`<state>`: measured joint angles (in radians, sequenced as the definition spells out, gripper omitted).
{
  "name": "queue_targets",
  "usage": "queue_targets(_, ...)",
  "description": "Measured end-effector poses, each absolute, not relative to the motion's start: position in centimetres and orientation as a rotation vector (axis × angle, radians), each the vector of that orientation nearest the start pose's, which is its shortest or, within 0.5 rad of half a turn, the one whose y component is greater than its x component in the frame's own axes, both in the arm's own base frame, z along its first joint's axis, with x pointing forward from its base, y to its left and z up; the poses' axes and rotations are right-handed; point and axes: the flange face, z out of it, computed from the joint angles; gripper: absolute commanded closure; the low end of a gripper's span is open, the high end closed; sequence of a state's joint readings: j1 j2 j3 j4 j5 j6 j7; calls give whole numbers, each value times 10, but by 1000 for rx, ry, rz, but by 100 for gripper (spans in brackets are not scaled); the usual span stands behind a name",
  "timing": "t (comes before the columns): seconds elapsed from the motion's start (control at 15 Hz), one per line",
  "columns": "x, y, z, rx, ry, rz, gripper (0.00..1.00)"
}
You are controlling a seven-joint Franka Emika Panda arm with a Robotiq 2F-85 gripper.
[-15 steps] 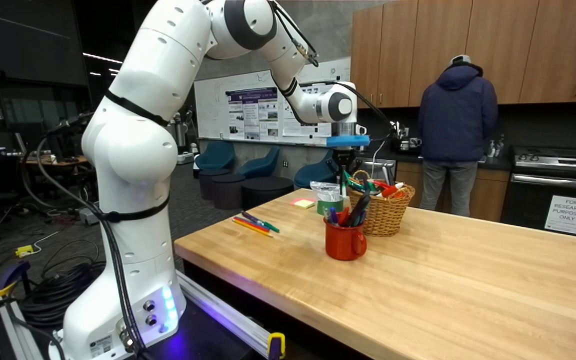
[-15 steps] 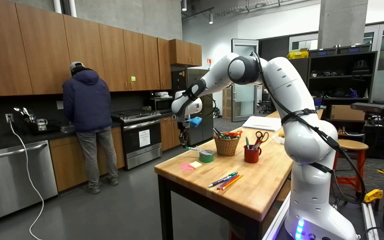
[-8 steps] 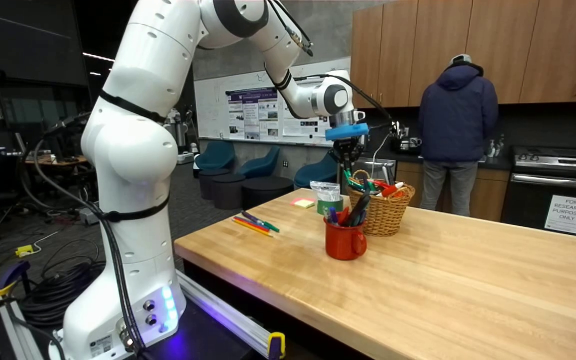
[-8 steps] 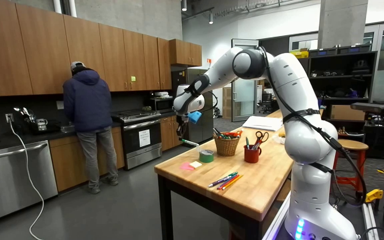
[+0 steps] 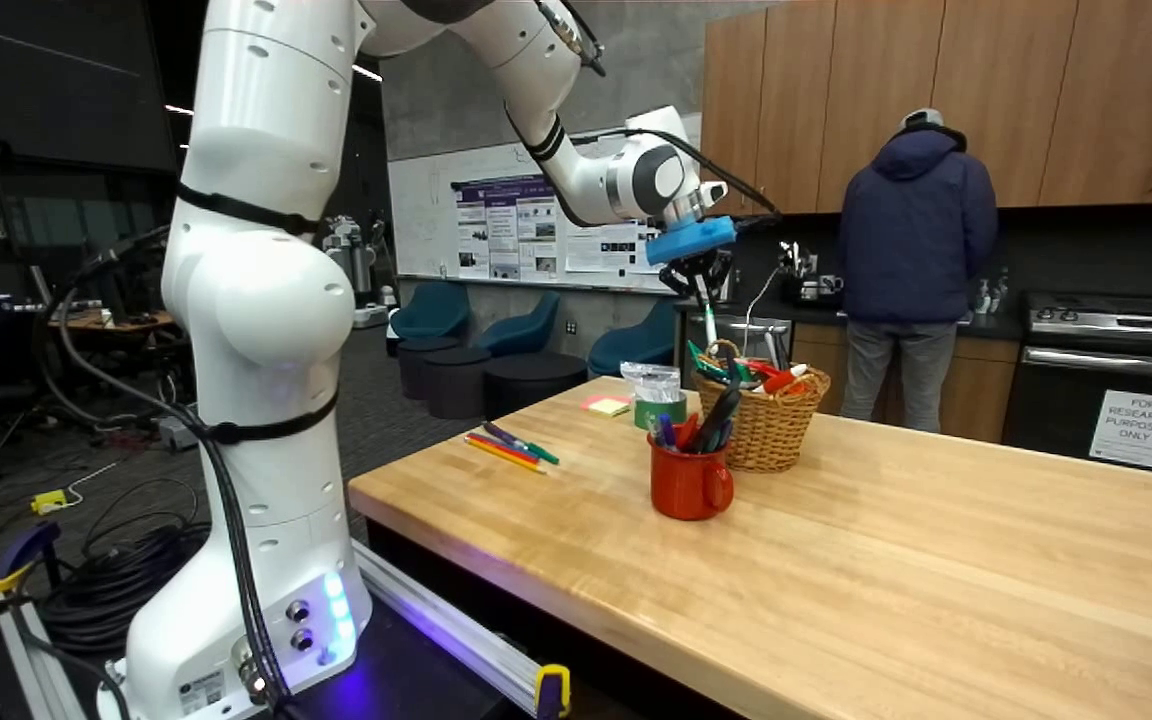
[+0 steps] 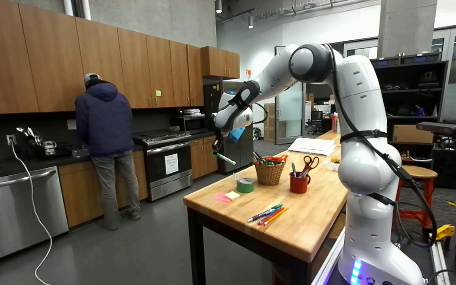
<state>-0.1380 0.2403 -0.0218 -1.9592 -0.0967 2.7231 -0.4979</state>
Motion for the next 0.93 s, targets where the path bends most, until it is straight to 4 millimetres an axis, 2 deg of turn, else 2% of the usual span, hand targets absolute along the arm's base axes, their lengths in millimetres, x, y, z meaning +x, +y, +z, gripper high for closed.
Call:
queue_targets(0.47, 587, -128, 438, -3230, -591, -1076, 96)
queue_targets(0.67, 565, -147, 453, -3259, -505, -1127, 96)
queue_targets(0.93, 537, -161, 469, -3282, -390, -1159, 96)
